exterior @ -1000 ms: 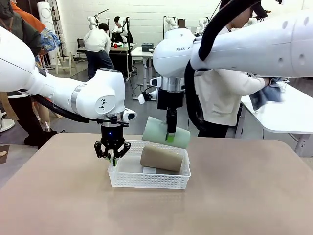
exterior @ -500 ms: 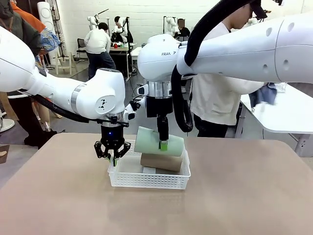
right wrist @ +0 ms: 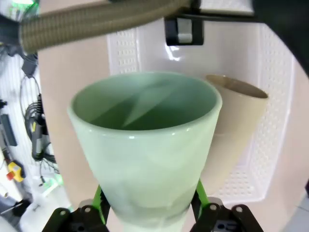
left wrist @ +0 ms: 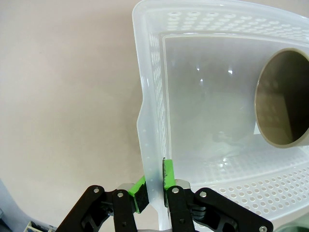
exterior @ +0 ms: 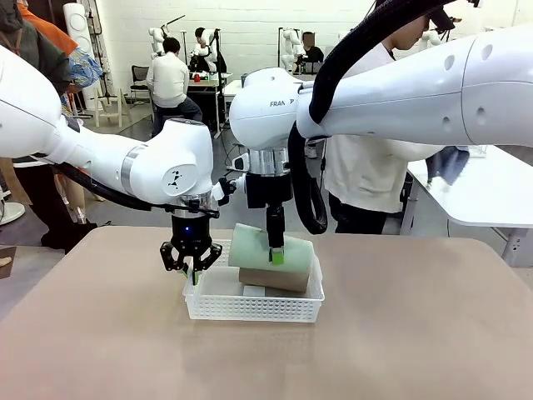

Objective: Clean and organize the cups into the basket.
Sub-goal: Pick up the Reusable plastic cup from the right side of the table and stack it inside the Organizing basket in the center of the table.

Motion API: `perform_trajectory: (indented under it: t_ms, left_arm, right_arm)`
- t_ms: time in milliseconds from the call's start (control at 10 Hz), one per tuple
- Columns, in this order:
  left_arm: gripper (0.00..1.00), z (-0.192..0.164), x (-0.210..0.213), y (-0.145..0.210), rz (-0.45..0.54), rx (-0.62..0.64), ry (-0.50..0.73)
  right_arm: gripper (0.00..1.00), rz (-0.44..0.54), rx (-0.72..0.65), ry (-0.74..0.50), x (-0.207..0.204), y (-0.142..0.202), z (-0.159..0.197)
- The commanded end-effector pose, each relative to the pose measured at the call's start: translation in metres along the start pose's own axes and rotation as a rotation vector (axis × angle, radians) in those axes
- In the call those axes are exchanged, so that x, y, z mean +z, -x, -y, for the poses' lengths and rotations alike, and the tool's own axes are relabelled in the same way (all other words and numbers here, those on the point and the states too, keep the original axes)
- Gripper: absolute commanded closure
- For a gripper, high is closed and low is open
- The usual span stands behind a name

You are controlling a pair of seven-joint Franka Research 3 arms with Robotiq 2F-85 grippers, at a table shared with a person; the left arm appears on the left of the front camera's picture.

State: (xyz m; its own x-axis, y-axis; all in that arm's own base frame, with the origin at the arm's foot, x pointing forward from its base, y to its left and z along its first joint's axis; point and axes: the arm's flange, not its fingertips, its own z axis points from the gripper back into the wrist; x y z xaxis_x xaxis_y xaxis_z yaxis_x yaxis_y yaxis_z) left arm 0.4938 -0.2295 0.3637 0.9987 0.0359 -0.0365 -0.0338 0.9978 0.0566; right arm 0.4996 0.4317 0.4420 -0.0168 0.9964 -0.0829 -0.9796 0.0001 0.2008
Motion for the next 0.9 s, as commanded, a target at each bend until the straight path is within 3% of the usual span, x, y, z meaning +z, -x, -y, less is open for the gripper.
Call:
perform_trajectory:
  t_ms: [0, 500, 800]
  left_arm:
    - [1.00, 0.000, 0.003, -0.001, 0.015, -0.010, 0.002]
    - [1.00, 0.000, 0.003, -0.001, 0.015, -0.010, 0.002]
    - [1.00, 0.000, 0.003, -0.001, 0.015, -0.010, 0.002]
  right_arm:
    - [0.18, 0.030, -0.056, 0.067, -0.013, 0.016, -0.015]
    - [0.18, 0.143, -0.088, 0.138, -0.011, 0.033, -0.028]
    - [0.18, 0.161, -0.072, 0.105, -0.020, 0.034, -0.032]
